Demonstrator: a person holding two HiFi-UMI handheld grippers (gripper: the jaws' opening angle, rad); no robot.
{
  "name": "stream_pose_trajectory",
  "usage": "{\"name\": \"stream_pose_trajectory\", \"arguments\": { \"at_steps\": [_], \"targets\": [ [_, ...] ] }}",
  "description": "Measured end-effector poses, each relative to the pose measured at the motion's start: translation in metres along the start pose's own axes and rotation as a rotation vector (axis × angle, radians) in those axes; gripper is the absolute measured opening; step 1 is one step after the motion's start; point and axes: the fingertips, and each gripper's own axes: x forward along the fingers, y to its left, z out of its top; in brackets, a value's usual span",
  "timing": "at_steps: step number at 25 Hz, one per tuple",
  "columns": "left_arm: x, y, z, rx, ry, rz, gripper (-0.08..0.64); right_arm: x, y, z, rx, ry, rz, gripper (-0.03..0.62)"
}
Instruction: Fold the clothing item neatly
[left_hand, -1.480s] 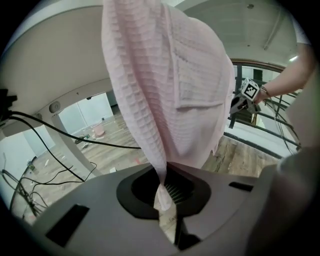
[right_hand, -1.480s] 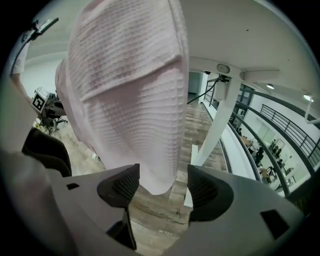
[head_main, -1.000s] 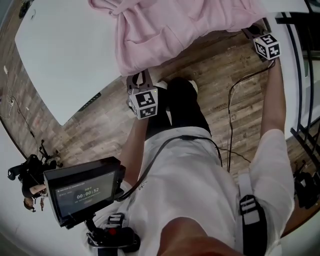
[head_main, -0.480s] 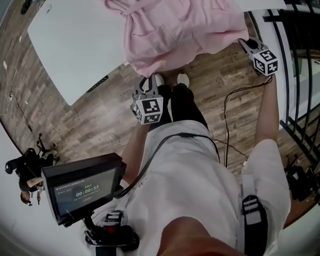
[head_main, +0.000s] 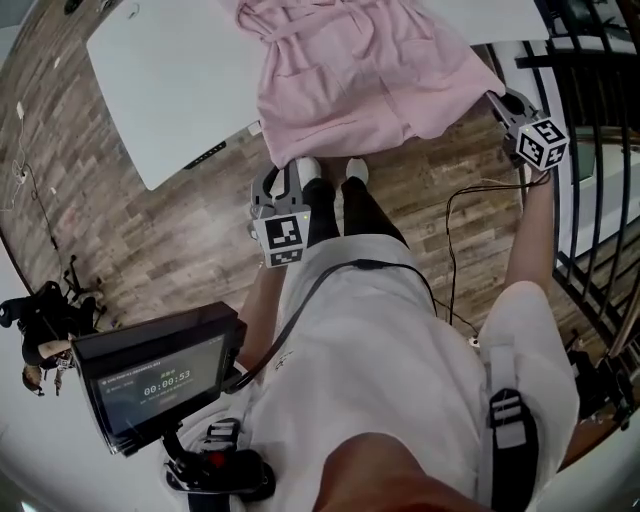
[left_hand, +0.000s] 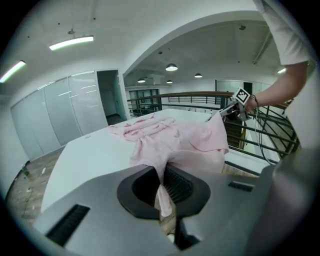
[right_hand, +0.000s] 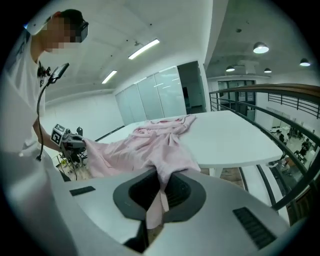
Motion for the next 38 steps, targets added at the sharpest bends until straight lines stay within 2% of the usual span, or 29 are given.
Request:
{"name": "stream_pose_trajectory", "arguments": {
  "at_steps": [3,7,11,14,21,26,29,32,38],
  "targets": [
    [-0.003,0.026,0.017,-0.039,-0.035,0.066,0.011,0.001,-0.013,0.028,0.003,-0.067,-0.002,0.009],
    [0.010,0.062,0.033,-0.064,-0.056,0.152,0.011,0.015,-0.037,0.063,-0.016,-0.136,-0.063,0.009],
    [0.028,0.077,0.050,-0.006,-0.051,0.200,0.011,0.023,-0.047,0.089,-0.043,-0.184,-0.122,0.009],
    [0.051,0.081,0.054,0.021,-0.025,0.192,0.011,0.031,-0.052,0.101,-0.072,-0.192,-0.170,0.009],
    [0.108,0.092,0.070,0.074,0.032,0.084,0.011,0.064,-0.070,0.125,-0.095,-0.161,-0.254,0.009],
    [0.125,0.106,0.083,0.068,0.042,0.058,0.011,0.072,-0.091,0.142,-0.106,-0.145,-0.290,0.009],
    [0.148,0.146,0.082,0.043,0.091,0.071,0.011,0.101,-0.121,0.156,-0.111,-0.084,-0.358,0.009],
    [0.180,0.182,0.066,0.031,0.155,0.089,0.011,0.137,-0.158,0.157,-0.125,-0.004,-0.433,0.009],
    [0.205,0.188,0.043,-0.001,0.225,0.072,0.011,0.179,-0.183,0.140,-0.197,0.127,-0.480,0.009]
  ]
}}
